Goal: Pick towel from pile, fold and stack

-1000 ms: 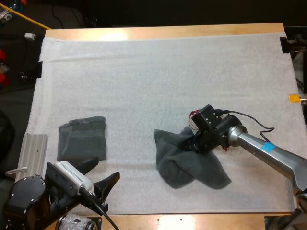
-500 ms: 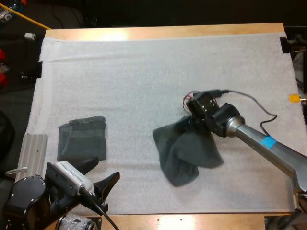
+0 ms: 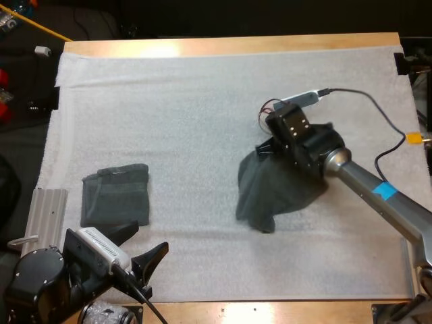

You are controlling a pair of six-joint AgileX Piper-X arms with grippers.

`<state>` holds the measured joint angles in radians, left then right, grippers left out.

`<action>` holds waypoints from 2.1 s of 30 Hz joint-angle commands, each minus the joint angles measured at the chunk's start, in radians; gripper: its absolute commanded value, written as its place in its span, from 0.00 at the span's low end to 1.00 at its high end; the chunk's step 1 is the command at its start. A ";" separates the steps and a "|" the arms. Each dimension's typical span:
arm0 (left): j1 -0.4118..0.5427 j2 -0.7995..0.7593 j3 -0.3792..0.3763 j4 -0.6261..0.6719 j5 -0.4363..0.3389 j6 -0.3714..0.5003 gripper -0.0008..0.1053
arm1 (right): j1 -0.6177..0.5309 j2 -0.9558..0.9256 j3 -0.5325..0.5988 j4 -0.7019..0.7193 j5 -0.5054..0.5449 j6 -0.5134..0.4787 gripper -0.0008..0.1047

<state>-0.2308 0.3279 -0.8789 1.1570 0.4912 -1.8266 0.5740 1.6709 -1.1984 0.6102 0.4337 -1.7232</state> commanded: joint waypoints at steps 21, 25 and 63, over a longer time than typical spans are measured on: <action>-0.004 0.004 -0.003 -0.008 0.007 -0.010 0.62 | -0.122 -0.009 -0.226 0.232 0.101 -0.133 0.08; -0.004 0.004 -0.003 -0.008 0.007 -0.010 0.62 | -0.122 -0.020 -0.267 0.290 0.101 -0.139 0.34; -0.004 0.004 -0.003 -0.008 0.007 -0.010 0.62 | 0.032 0.245 -0.107 0.330 -0.393 0.136 0.50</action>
<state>-0.2308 0.3279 -0.8789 1.1554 0.4912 -1.8266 0.6019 1.9166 -1.3034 0.9351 0.0722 -1.5910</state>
